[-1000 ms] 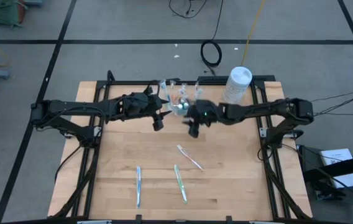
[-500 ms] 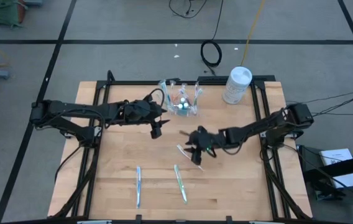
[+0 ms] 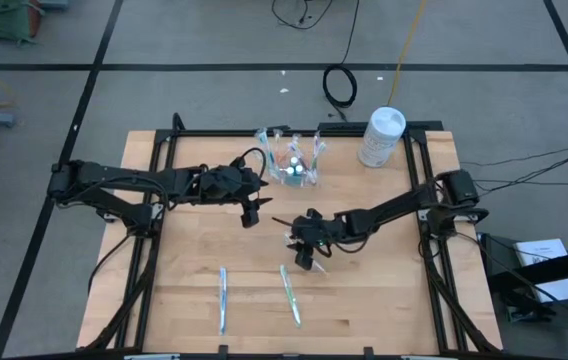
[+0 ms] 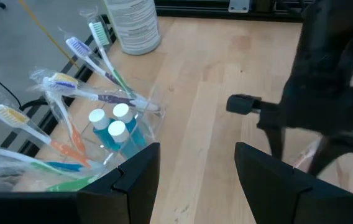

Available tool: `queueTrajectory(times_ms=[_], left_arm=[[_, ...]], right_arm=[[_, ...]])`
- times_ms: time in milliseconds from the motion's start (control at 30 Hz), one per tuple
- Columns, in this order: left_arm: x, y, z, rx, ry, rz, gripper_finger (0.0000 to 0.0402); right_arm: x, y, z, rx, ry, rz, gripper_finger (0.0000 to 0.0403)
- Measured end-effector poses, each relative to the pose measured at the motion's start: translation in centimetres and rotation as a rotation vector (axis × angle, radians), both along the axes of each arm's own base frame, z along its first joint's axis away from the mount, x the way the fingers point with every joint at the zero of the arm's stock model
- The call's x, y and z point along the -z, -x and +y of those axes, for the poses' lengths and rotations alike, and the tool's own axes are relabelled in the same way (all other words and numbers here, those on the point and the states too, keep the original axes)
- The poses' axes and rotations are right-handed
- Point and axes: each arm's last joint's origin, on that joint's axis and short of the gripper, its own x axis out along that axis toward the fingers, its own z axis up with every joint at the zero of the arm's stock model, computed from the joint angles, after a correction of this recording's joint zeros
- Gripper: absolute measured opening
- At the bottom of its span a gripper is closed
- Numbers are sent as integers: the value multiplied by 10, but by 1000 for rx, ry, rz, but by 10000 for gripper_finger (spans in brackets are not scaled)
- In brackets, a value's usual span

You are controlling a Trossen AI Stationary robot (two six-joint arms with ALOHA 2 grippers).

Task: Pick & Place toothbrushing station
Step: Put the orange toothbrush into the transparent organizer

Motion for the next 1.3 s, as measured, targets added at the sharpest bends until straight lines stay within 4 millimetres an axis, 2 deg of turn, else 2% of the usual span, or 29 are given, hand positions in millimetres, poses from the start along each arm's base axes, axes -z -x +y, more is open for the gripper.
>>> queueTrajectory(times_ms=[267,500,733,900,1133,1300], left_arm=[[0,0,0,2,-4,-1,214],[0,0,0,3,-8,-2,214],[-1,0,0,-2,-14,-4,214],[-1,0,1,8,-31,2,214],[-1,0,1,9,-35,3,214],[-1,0,1,10,-35,3,214]], right_arm=[[26,-2,-10,53,18,85,132],[38,-3,-11,-16,48,124,125],[39,-3,-10,-93,108,131,71],[39,-3,-9,-112,85,129,35],[22,1,-9,-84,34,99,10],[-17,4,-10,-88,60,-36,12]])
